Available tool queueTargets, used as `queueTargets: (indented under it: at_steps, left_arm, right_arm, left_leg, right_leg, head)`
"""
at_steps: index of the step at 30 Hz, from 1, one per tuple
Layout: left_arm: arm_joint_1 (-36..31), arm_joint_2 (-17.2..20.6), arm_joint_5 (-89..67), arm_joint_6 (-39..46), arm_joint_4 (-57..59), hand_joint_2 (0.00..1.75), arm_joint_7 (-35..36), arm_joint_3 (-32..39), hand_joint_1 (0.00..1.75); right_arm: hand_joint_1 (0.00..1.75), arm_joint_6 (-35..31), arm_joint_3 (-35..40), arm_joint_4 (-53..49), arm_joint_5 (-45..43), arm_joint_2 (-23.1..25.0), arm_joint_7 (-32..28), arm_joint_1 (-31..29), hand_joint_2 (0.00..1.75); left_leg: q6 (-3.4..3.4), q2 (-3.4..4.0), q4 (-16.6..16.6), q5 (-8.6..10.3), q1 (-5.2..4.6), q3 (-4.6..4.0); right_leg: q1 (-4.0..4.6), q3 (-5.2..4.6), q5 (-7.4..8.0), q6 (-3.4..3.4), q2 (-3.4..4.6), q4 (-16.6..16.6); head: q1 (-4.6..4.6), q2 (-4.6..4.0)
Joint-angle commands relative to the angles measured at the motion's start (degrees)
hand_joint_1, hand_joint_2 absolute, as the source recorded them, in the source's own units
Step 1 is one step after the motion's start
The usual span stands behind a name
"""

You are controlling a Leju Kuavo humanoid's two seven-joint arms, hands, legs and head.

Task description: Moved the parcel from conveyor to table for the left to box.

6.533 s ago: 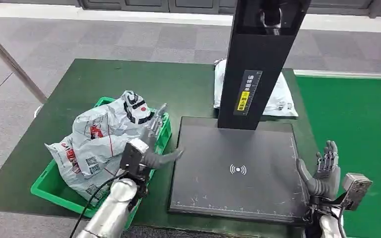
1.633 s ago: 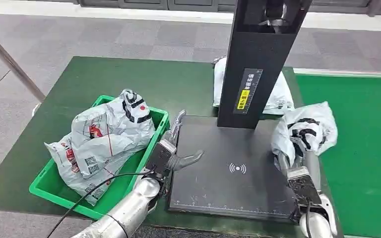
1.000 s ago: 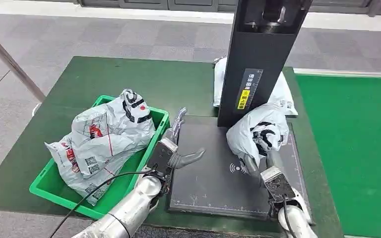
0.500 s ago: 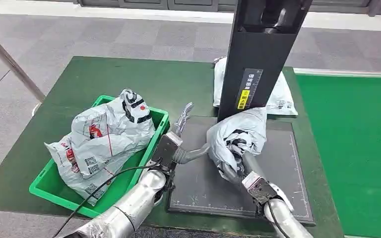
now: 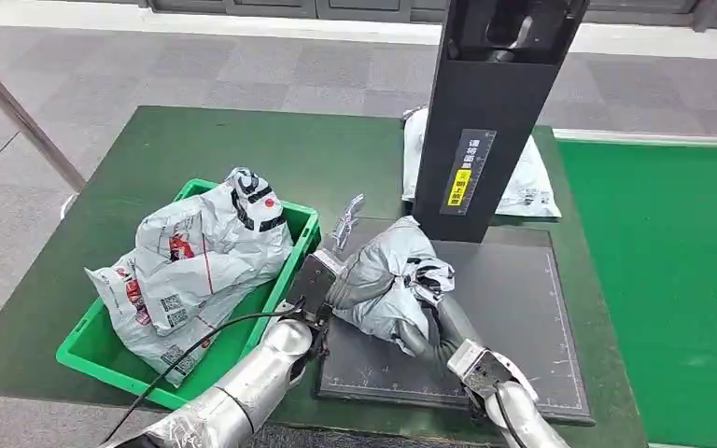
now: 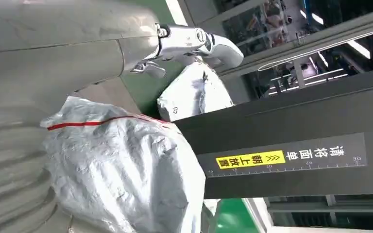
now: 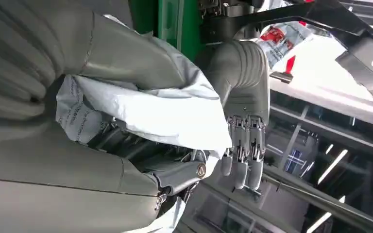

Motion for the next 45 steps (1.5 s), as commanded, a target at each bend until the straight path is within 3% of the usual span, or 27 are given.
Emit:
queueTargets:
  at_steps: [1,6,9,10,14,16,26,30,36,39,45]
  left_arm:
    - [-2.1,0.3,-1.6,-0.3,3.4,1.75,0.6,1.4,0.00]
    - [-1.5,1.0,-2.6,1.0,2.9,1.75,1.0,2.2,0.00]
    - [-0.3,2.1,-3.2,2.0,2.1,1.75,1.3,2.8,0.00]
    - [0.6,2.4,-4.0,3.3,1.1,1.75,1.9,3.1,0.00]
    - [2.4,3.0,-4.8,4.5,-0.1,1.75,2.4,3.0,0.00]
    - [2.7,2.9,-5.4,5.3,-0.3,1.75,2.8,2.9,0.00]
    - [2.6,2.8,-5.4,5.4,-0.3,1.75,2.8,2.9,0.00]
    - [1.9,3.1,-11.0,8.2,2.9,1.75,5.7,-0.8,0.00]
    - [-0.6,1.0,-32.1,18.9,14.8,1.75,18.6,-10.7,0.00]
    - [-2.0,-0.7,-44.4,18.3,20.0,1.75,31.1,-17.6,0.00]
    - [-2.6,-1.0,-47.7,15.6,20.6,1.75,34.2,-19.6,0.00]
  right_arm:
    - [0.00,-7.1,-4.6,-2.7,5.2,3.1,4.4,1.9,1.75]
    - [0.00,-14.2,-10.6,-7.5,7.2,2.4,8.4,6.7,1.75]
    - [0.00,-22.1,-13.8,-9.5,13.6,0.5,14.9,10.1,1.75]
    - [0.00,-29.6,-16.5,-10.7,18.5,0.4,17.5,11.7,1.75]
    - [0.00,-32.6,-24.5,-13.4,15.3,-0.6,21.5,15.0,1.75]
    - [0.00,-33.5,-28.0,-13.8,13.3,-0.2,21.6,15.7,1.75]
    - [0.00,-33.6,-28.0,-13.7,13.1,0.2,21.7,15.6,1.75]
    - [0.00,-35.5,-33.3,-13.7,5.4,0.5,18.8,16.1,1.75]
    - [0.00,-32.2,-34.6,-6.3,-3.2,0.3,14.2,11.1,1.75]
    - [0.00,-30.9,-32.3,-2.6,-5.3,-0.7,13.7,8.5,1.75]
    - [0.00,-30.8,-31.8,-1.8,-5.8,-1.2,13.3,8.1,1.75]
  left_leg:
    - [-0.04,0.09,0.0,-0.01,0.06,0.03]
    - [-0.05,0.01,-0.1,0.03,0.06,0.07]
    - [-0.02,-0.03,-0.1,0.03,0.04,0.10]
    - [-0.02,-0.03,-0.1,0.03,0.05,0.12]
    - [0.00,-0.05,-0.2,0.03,0.01,0.16]
    - [0.03,-0.13,-0.1,-0.01,-0.04,0.07]
    - [0.02,0.06,0.0,-0.03,-0.02,0.02]
    - [-0.01,0.15,-0.2,0.02,0.02,0.15]
    - [0.03,0.12,-0.1,-0.01,-0.01,0.16]
    - [0.02,0.16,-0.1,-0.02,0.01,0.13]
    - [0.01,0.28,-0.2,0.05,0.04,0.16]
  right_leg:
    - [0.07,0.03,0.02,-0.07,0.01,0.0]
    - [0.08,0.08,0.02,-0.08,-0.11,-0.1]
    - [0.05,0.12,0.01,-0.05,-0.14,-0.1]
    - [0.07,0.16,0.02,-0.05,-0.15,-0.2]
    - [0.03,0.21,0.01,-0.04,-0.17,-0.2]
    - [-0.02,0.14,-0.03,-0.01,-0.21,-0.1]
    - [0.01,0.01,0.02,-0.04,-0.02,-0.1]
    - [0.06,0.17,0.09,-0.07,-0.01,-0.3]
    - [0.02,0.18,0.06,-0.02,0.01,-0.2]
    - [0.03,0.14,0.07,-0.03,0.06,-0.2]
    - [0.08,0.17,0.20,-0.07,0.10,-0.4]
  head:
    - [0.00,0.00]
    - [-0.02,0.00]
    - [-0.02,0.00]
    - [0.00,0.00]
    - [0.00,0.00]
    - [-0.02,0.00]
    - [0.00,0.00]
    - [0.00,0.00]
    - [0.00,0.00]
    - [-0.02,0.00]
    - [-0.02,0.00]
